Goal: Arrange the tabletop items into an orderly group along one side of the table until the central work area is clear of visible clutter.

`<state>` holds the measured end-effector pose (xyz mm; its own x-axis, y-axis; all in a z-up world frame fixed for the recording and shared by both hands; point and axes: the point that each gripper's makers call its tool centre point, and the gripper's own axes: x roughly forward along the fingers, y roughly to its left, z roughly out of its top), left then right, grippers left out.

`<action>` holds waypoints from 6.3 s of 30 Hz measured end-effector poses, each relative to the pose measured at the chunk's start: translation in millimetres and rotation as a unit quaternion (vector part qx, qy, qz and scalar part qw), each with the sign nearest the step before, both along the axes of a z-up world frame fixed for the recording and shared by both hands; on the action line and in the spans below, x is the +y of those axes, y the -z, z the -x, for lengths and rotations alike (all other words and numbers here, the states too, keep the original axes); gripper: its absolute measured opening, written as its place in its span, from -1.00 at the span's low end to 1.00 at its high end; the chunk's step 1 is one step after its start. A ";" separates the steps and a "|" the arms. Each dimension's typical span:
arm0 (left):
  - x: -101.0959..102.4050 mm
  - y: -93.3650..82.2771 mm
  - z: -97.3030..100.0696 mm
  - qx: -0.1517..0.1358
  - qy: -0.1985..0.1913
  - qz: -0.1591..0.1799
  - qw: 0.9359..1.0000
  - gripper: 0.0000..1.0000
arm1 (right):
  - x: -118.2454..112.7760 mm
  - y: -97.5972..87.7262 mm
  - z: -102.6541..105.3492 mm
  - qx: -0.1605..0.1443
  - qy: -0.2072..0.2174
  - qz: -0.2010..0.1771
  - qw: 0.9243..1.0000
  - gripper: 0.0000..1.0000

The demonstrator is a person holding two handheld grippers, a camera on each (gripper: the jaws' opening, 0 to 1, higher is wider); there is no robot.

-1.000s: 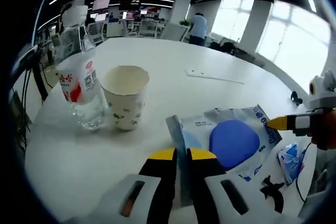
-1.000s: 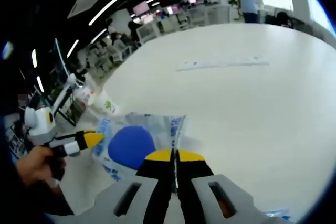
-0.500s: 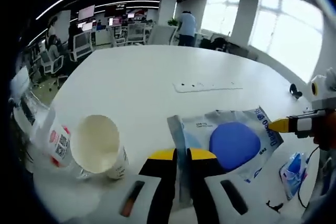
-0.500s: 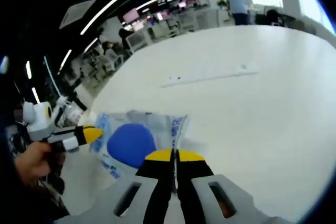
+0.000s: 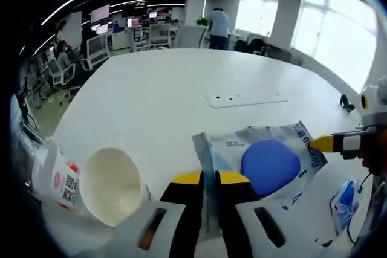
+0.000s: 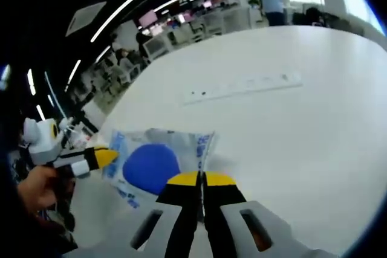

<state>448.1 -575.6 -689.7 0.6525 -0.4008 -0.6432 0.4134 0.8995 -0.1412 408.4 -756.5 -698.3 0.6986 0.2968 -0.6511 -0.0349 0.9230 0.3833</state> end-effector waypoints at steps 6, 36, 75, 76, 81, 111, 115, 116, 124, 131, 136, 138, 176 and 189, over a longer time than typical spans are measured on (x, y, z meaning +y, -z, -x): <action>2.3 3.9 -4.6 0.006 -0.002 -0.011 1.000 -0.86 | 2.2 3.0 -7.2 0.002 0.000 -0.001 1.000 -1.00; 12.0 15.1 -10.7 0.029 -0.010 -0.054 0.998 -0.73 | 13.1 24.2 -21.8 0.028 0.029 -0.024 0.999 -1.00; 0.1 -1.4 -10.7 0.009 -0.001 -0.044 0.999 -0.63 | 14.5 28.6 -18.4 0.028 0.041 -0.017 0.999 -0.84; -0.1 -1.4 -10.6 0.009 -0.001 -0.043 0.999 -0.63 | 14.2 27.7 -18.4 0.026 0.041 -0.017 0.999 -0.83; -2.0 -2.1 -8.7 0.008 0.000 -0.038 0.999 -0.63 | 9.4 18.9 -21.7 0.006 0.041 0.001 0.999 -0.67; -40.4 -23.6 60.2 -0.050 0.070 0.067 0.994 -0.20 | -11.7 -17.9 36.2 -0.050 -0.009 0.063 0.997 -0.15; -42.9 -30.4 69.0 -0.060 0.072 0.079 0.992 -0.10 | -15.1 -20.6 48.8 -0.054 -0.018 0.073 0.996 -0.04; -43.5 -31.5 70.3 -0.061 0.074 0.080 0.992 -0.06 | -15.9 -21.7 51.5 -0.056 -0.018 0.075 0.995 -0.01; -47.8 -38.5 88.9 -0.073 0.088 0.089 0.990 0.23 | -26.2 -23.8 78.1 -0.059 -0.022 0.091 0.994 0.20; -47.9 -38.6 102.6 -0.077 0.097 0.089 0.988 0.42 | -36.3 -24.5 99.4 -0.059 -0.025 0.102 0.993 0.33; -48.0 -38.8 110.6 -0.078 0.102 0.090 0.988 0.58 | -46.5 -24.6 114.7 -0.058 -0.020 0.106 0.992 0.37; -49.9 -39.2 114.5 -0.079 0.103 0.094 0.987 0.63 | -51.8 -25.9 123.4 -0.059 -0.015 0.106 0.993 0.40; -136.9 -19.7 212.2 -0.039 0.228 0.105 0.967 0.98 | -101.5 -10.3 227.6 -0.045 0.061 0.085 0.993 0.64; -167.9 6.9 235.5 -0.012 0.260 0.083 0.962 0.92 | -111.3 5.6 251.4 -0.027 0.092 0.072 0.993 0.34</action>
<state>212.6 -743.5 -696.6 0.3496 -0.7734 -0.5288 0.8065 0.5357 -0.2503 157.0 -867.8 -703.8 0.7675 0.0667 -0.6376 0.1232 0.9607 0.2488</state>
